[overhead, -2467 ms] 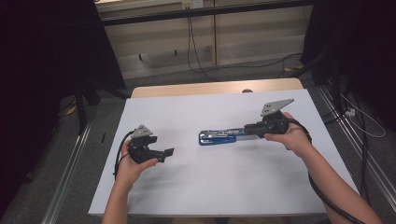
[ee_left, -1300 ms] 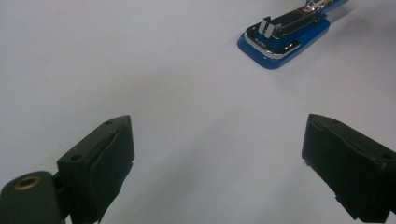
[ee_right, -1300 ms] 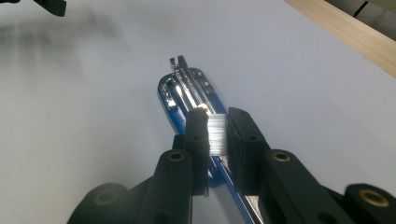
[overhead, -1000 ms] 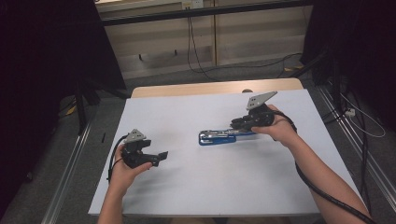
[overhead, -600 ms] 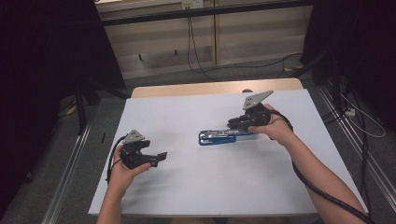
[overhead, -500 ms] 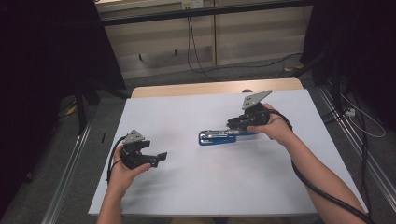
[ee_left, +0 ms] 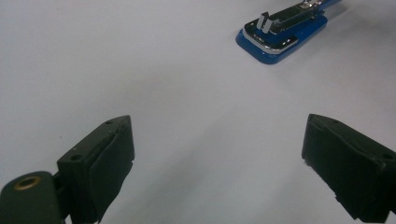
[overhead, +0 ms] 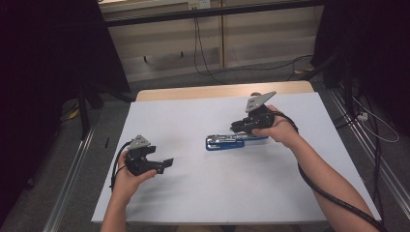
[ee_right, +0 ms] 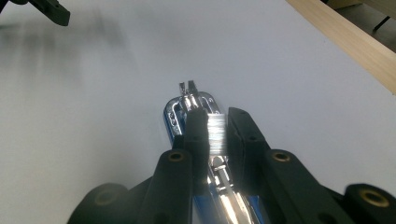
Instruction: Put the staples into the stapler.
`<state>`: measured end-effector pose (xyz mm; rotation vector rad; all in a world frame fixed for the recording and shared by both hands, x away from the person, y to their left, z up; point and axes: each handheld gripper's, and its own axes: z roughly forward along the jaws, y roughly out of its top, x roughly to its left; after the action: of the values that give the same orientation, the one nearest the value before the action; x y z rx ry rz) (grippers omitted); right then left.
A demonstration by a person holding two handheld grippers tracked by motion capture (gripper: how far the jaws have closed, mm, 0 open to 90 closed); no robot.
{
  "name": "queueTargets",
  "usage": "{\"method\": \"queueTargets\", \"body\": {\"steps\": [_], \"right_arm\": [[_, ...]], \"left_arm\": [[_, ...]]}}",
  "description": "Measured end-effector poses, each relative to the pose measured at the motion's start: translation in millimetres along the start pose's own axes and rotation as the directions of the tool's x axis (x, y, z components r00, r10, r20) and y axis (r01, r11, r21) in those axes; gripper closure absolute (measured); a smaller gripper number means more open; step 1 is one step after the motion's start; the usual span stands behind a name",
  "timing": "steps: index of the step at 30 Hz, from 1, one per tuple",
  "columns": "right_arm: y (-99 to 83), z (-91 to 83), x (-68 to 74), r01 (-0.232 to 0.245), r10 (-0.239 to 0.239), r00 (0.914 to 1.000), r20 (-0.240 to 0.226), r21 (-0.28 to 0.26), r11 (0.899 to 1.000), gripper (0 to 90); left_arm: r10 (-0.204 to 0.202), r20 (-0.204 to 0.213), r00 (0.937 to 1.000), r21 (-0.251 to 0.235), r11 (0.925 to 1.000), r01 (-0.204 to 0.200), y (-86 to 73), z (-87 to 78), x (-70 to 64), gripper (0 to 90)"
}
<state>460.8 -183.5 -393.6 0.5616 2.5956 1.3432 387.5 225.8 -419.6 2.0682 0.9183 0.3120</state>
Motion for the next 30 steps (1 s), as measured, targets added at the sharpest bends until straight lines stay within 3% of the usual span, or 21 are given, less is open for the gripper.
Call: {"method": "queueTargets", "body": {"steps": [30], "right_arm": [[13.8, 14.3, -3.2, 0.047, -0.046, 0.9981, -0.042, 0.023, 0.999, 79.2]], "left_arm": [[0.006, 0.002, 1.0000, 0.012, 0.9999, -0.006, -1.8, 1.2, -0.3, 9.5]]}}
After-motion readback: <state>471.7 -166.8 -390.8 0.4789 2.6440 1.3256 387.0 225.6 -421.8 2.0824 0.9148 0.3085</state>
